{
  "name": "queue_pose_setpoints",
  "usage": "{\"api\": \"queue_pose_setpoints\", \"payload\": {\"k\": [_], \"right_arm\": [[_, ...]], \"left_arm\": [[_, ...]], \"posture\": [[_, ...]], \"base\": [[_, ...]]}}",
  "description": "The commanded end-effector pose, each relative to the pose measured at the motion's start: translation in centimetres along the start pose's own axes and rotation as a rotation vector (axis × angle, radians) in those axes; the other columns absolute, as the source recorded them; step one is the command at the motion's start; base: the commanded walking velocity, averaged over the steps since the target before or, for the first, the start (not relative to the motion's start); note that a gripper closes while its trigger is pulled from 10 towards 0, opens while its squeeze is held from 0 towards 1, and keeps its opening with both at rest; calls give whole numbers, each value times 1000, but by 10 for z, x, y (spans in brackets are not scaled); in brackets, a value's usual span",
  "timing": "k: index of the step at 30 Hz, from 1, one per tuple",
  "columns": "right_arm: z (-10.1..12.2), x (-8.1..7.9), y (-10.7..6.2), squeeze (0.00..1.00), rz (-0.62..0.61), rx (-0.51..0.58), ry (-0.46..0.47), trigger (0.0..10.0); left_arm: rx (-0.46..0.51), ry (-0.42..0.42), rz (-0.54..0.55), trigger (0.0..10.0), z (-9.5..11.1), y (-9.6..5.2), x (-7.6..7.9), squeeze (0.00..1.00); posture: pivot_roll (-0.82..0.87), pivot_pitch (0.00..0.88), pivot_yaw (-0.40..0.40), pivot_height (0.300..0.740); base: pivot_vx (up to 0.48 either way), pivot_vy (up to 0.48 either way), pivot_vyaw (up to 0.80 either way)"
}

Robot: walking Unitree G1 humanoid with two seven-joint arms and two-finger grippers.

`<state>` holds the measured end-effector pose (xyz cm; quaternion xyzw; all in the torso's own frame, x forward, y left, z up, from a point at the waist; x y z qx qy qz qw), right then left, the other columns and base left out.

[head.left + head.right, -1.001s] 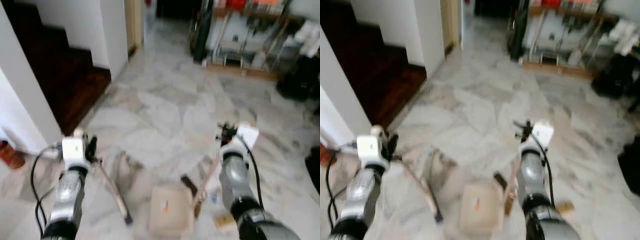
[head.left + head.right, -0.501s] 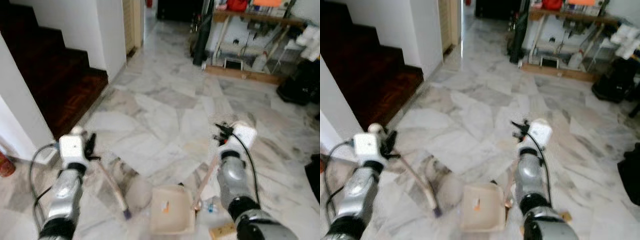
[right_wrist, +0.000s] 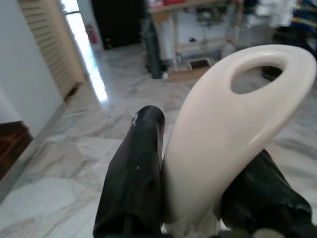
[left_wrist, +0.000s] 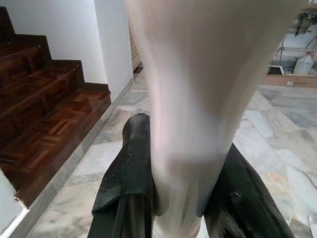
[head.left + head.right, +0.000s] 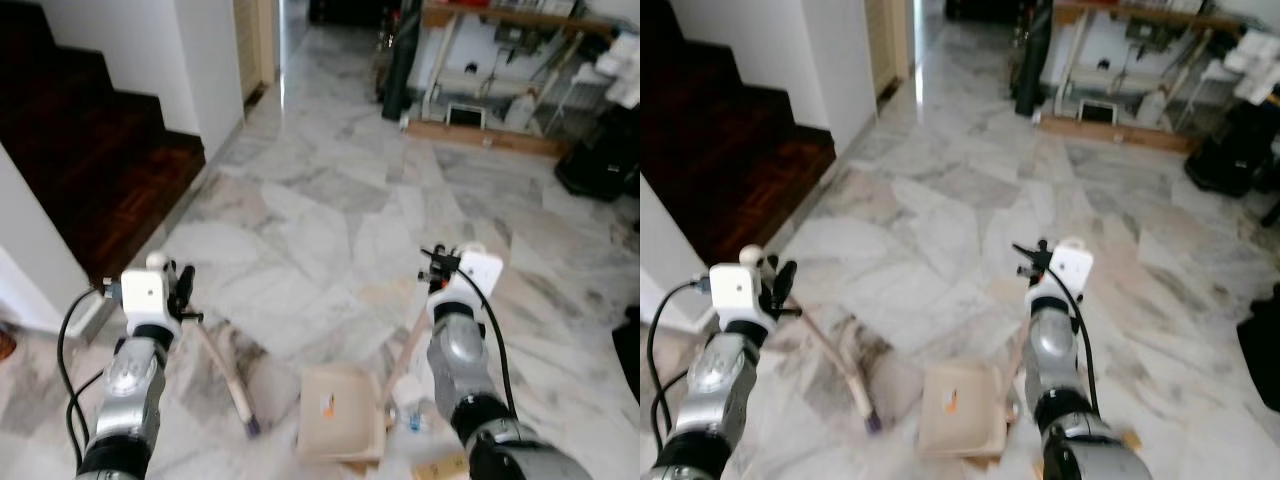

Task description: Sweep floor

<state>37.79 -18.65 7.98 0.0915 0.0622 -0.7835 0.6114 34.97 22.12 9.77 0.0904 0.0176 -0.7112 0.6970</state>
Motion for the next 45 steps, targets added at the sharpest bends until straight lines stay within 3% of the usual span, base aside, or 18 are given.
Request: {"api": "queue_pose_setpoints", "payload": {"k": [1, 14, 19, 20, 26, 45], "right_arm": [[10, -6, 4, 0, 11, 40, 12, 10000], [10, 7, 2, 0, -17, 47, -9, 10000], [10, 20, 0, 0, -78, 61, -34, 10000], [13, 28, -1, 0, -115, 79, -74, 10000], [13, 38, -2, 0, -154, 78, -89, 10000], [-9, 31, -14, 0, -147, 11, -101, 10000]], "left_arm": [[31, 10, -10, 10000, 9, 3, 0, 0], [42, 5, -34, 10000, 12, 5, 4, 0], [41, 6, -43, 10000, 12, 4, 5, 0], [42, 7, -47, 10000, 12, 5, 6, 0], [43, 10, -54, 10000, 13, 5, 7, 0], [36, 29, -74, 10000, 13, 0, 7, 0]], "posture": [[140, 0, -31, 740], [128, 0, -27, 740], [123, 0, -23, 740], [122, 0, -22, 740], [124, 0, -22, 740], [129, 0, -21, 740]], "base": [[0, 0, 0], [0, 0, 0], [0, 0, 0], [0, 0, 0], [0, 0, 0], [0, 0, 0]]}}
Point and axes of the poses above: a point about 5 cm out from each wrist's last joint towards the gripper, its own y axis pointing out of the wrist towards the gripper, its own z axis along the axis of the wrist's last joint, x = y × z, the point moved 4 cm from there along y, pointing out of the wrist towards the gripper, and after that the axes turned 5 degrees about y, right-handed, at the moved point
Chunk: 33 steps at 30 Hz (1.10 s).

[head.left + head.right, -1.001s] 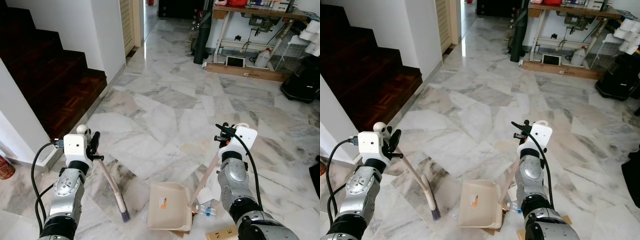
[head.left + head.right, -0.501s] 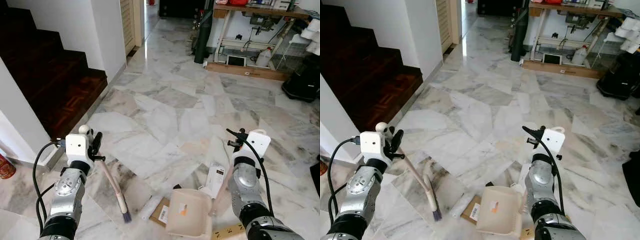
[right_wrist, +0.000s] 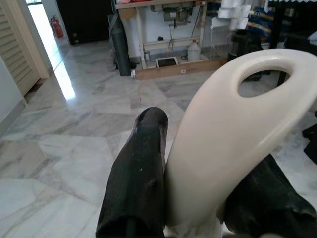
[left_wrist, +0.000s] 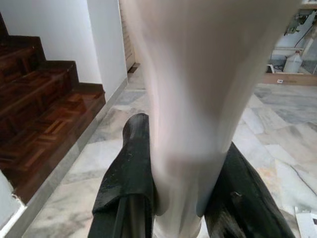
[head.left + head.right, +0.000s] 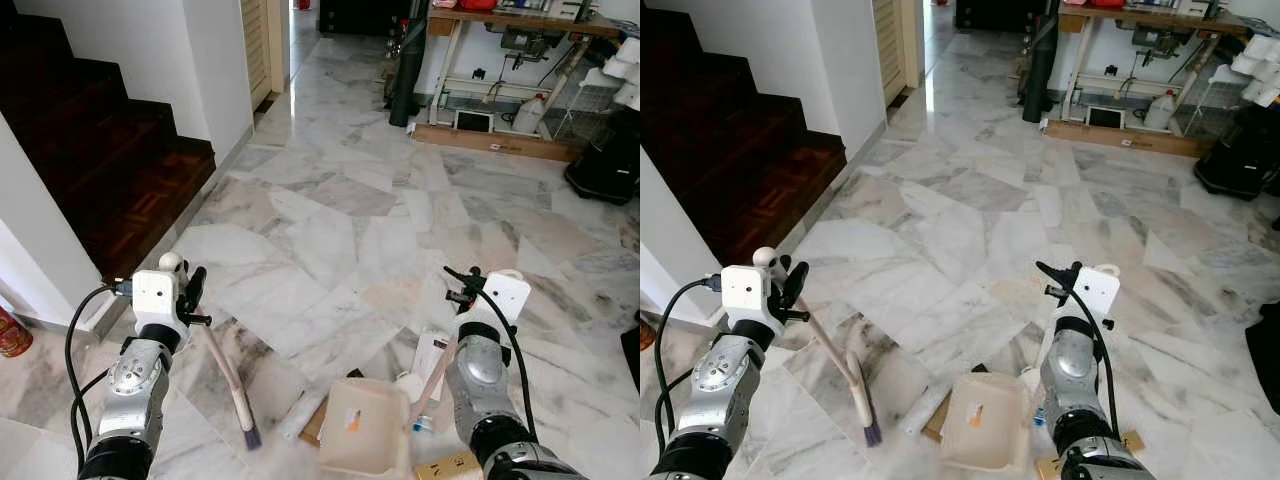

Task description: Sweep floor

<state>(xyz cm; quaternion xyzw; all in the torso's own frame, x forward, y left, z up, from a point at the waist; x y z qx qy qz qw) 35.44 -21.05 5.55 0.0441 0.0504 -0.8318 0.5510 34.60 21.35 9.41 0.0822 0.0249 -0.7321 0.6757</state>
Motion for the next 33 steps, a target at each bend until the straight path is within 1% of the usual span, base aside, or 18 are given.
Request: {"api": "queue_pose_setpoints", "payload": {"k": [1, 5, 8, 10, 19, 22, 23, 24, 25, 26, 27, 29, 32, 33], "right_arm": [[7, -1, 2, 0, 3, 31, -9, 10000], [5, 1, -2, 0, -8, 40, -31, 10000], [-2, 6, -5, 0, -25, 13, -43, 10000], [-5, 9, -7, 0, -34, 2, -36, 10000], [-11, 5, -11, 0, -30, -16, -48, 10000], [-13, 2, -12, 0, -28, -25, -50, 10000], [-14, 1, -12, 0, -28, -27, -49, 10000], [-14, -2, -13, 0, -26, -29, -46, 10000], [-14, -2, -13, 0, -26, -29, -46, 10000], [-14, -2, -13, 0, -25, -30, -44, 10000], [-14, -3, -13, 0, -22, -28, -44, 10000], [-13, -3, -13, 0, -22, -24, -43, 10000], [-13, -2, -14, 0, -25, -17, -42, 10000], [-13, 0, -15, 0, -36, -12, -40, 10000]], "left_arm": [[52, 36, -15, 10000, 15, 3, -2, 0], [46, 39, -21, 10000, 14, 2, -1, 0], [39, 39, -27, 10000, 13, 1, 0, 0], [37, 42, -35, 10000, 13, 1, 1, 0], [41, 47, -46, 10000, 15, 0, 2, 0], [48, 65, -77, 10000, 19, 2, 4, 0], [52, 72, -90, 10000, 21, 4, 4, 0], [56, 82, -119, 10000, 25, 10, 5, 0], [56, 82, -119, 10000, 25, 10, 5, 0], [53, 84, -143, 10000, 28, 13, 6, 0], [53, 97, -188, 10000, 31, 21, 11, 0], [56, 112, -218, 10000, 34, 26, 15, 0], [61, 112, -252, 10000, 38, 31, 21, 0], [60, 116, -278, 10000, 39, 35, 28, 0]], "posture": [[129, 0, -20, 740], [121, 0, -16, 740], [123, 1, -14, 740], [122, 1, -13, 740], [134, 0, -3, 740], [139, 7, 0, 740], [143, 11, 1, 740], [143, 27, 4, 740], [143, 27, 4, 740], [143, 30, 5, 740], [142, 43, 9, 740], [139, 52, 13, 740], [124, 67, 23, 740], [112, 75, 29, 740]], "base": [[0, 0, 0], [0, 0, 0], [0, 0, 0], [0, 0, 0], [0, 0, 0], [0, 0, 0], [0, 0, 0], [0, 0, 0], [0, 0, 0], [0, 0, 0], [0, 0, 0], [0, 0, 0], [0, 0, 0], [0, 0, 0]]}}
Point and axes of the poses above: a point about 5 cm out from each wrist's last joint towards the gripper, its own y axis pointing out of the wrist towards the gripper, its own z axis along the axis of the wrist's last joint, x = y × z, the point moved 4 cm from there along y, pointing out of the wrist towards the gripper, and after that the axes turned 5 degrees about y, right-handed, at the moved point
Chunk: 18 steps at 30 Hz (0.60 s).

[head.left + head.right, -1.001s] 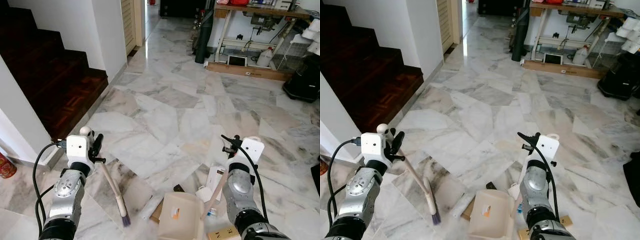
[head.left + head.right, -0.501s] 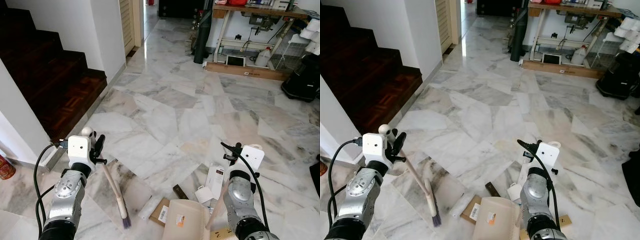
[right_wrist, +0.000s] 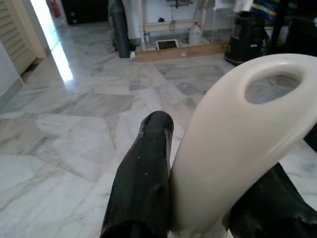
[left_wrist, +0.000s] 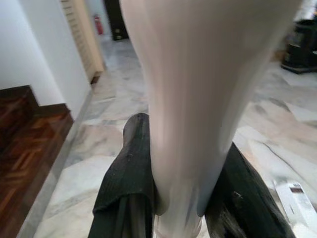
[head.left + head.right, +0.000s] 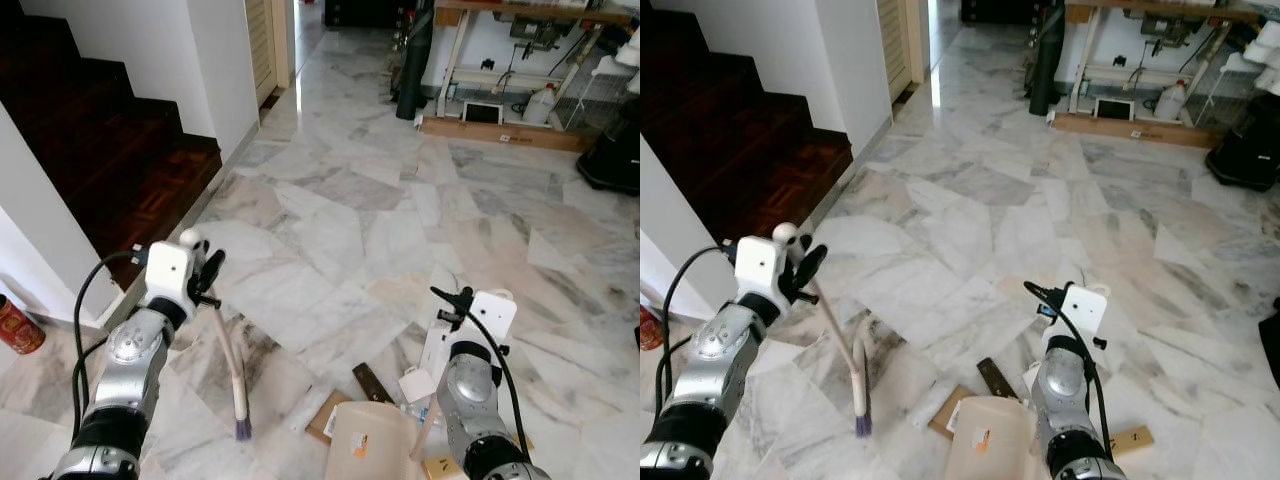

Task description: Sweep floor

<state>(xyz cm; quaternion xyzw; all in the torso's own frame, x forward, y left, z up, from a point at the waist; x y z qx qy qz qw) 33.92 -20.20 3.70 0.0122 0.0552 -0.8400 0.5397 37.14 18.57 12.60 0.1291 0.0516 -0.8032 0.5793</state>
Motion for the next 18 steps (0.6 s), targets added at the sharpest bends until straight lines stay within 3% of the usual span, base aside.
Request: {"api": "queue_pose_setpoints", "payload": {"k": [1, 8, 18], "right_arm": [[7, 0, 1, 0, -5, 29, 8, 10000], [1, 13, -9, 0, -45, 43, 0, 10000], [5, 24, -17, 0, -67, 78, -1, 10000]], "left_arm": [[16, 19, -38, 10000, 6, 7, 5, 0], [-13, 9, -130, 10000, 3, 26, 25, 0], [-13, 2, -203, 10000, 6, 35, 38, 0]], "posture": [[112, 75, 29, 740], [66, 95, 34, 740], [25, 125, 40, 740]], "base": [[0, 0, 0], [0, 0, 0], [0, 0, 0]]}}
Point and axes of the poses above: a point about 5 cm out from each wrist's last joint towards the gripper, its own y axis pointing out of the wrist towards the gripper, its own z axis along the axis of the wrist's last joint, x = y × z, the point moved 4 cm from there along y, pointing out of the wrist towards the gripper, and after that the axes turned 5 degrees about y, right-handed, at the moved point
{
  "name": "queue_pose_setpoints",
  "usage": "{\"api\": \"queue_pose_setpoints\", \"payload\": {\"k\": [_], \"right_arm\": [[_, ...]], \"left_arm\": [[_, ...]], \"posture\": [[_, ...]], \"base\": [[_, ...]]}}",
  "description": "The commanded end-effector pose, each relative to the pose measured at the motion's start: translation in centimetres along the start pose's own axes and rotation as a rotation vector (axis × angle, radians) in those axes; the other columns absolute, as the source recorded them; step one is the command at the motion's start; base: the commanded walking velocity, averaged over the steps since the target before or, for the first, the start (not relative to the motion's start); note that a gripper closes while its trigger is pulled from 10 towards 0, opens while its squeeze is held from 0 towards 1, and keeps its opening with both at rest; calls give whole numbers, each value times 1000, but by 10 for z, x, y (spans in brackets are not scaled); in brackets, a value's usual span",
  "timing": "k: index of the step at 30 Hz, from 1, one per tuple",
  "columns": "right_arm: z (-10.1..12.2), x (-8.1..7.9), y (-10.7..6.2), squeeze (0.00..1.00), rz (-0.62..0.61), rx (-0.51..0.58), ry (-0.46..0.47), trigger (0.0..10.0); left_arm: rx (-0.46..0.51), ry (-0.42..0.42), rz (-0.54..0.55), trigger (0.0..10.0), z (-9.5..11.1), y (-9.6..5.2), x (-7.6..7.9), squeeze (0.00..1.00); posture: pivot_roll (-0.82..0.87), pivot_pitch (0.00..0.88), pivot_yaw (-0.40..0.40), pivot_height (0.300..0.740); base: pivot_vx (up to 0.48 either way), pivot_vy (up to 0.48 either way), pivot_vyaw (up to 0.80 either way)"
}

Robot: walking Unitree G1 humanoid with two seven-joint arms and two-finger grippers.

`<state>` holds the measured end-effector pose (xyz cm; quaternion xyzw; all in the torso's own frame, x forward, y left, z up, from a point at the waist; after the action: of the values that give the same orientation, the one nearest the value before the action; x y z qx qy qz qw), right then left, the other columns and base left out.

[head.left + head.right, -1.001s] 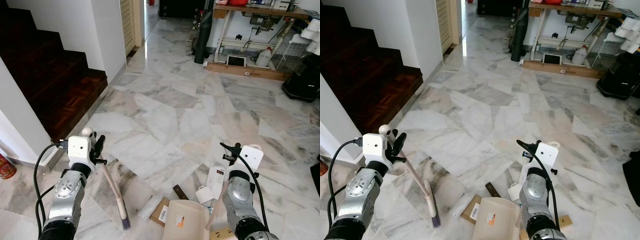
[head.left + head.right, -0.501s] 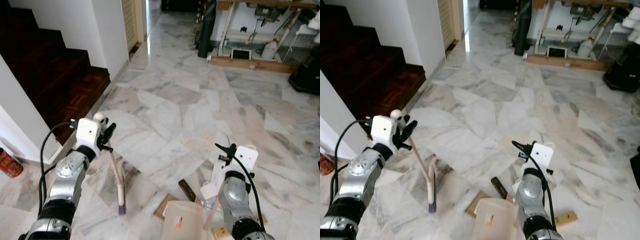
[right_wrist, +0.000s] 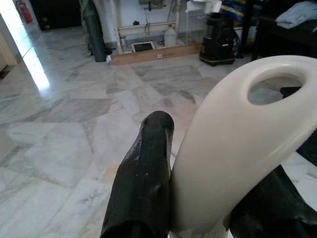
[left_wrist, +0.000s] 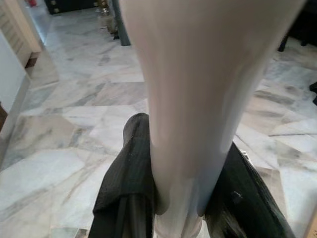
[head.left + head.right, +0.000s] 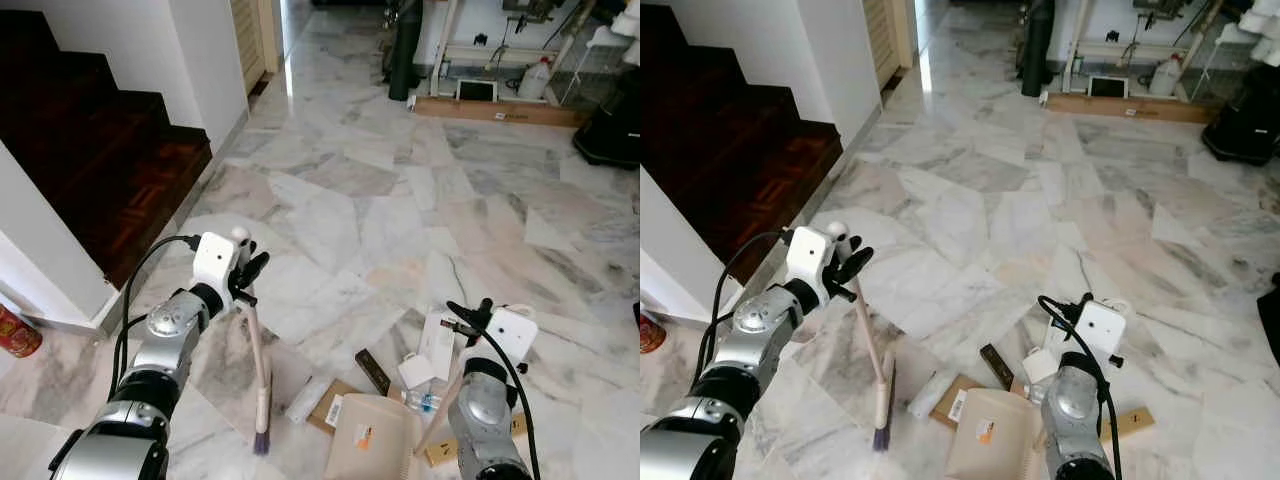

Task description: Sweep floor

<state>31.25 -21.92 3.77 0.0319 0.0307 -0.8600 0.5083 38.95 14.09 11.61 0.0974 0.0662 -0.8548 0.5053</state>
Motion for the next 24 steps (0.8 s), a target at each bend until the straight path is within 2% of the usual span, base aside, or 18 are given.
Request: {"api": "queue_pose_setpoints", "payload": {"k": [1, 4, 8, 11, 17, 24], "right_arm": [[5, -1, -1, 0, 3, 18, -11, 10000], [7, 1, -5, 0, -1, 25, -13, 10000], [7, 4, -8, 0, -4, 26, -14, 10000], [9, 5, -10, 0, -4, 26, -14, 10000], [10, 7, -13, 0, -3, 17, -14, 10000], [10, 2, -13, 0, 12, 3, -11, 10000]], "left_arm": [[21, 41, -37, 10000, 8, 5, 3, 0], [32, 22, -83, 10000, 8, 8, 13, 0], [43, 11, -95, 10000, 10, 10, 16, 0], [42, -29, -116, 10000, 9, 11, 19, 0], [97, -149, -134, 10000, 18, 15, 20, 0], [148, -178, -185, 10000, 30, 14, 20, 0]], "posture": [[20, 135, 40, 740], [11, 155, 39, 740], [2, 174, 37, 740], [-6, 186, 36, 740], [-5, 199, 31, 740], [13, 200, 28, 740]], "base": [[0, 0, 0], [0, 0, 0], [0, 0, 0], [0, 0, 0], [0, 0, 0], [0, 0, 0]]}}
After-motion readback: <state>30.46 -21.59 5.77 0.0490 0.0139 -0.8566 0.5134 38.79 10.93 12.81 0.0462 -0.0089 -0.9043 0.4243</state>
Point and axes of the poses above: a point about 5 cm out from each wrist's last joint towards the gripper, its own y axis pointing out of the wrist towards the gripper, its own z axis along the axis of the wrist's last joint, x = y × z, the point moved 4 cm from there along y, pointing out of the wrist towards the gripper, and after that the axes turned 5 degrees about y, right-handed, at the moved point
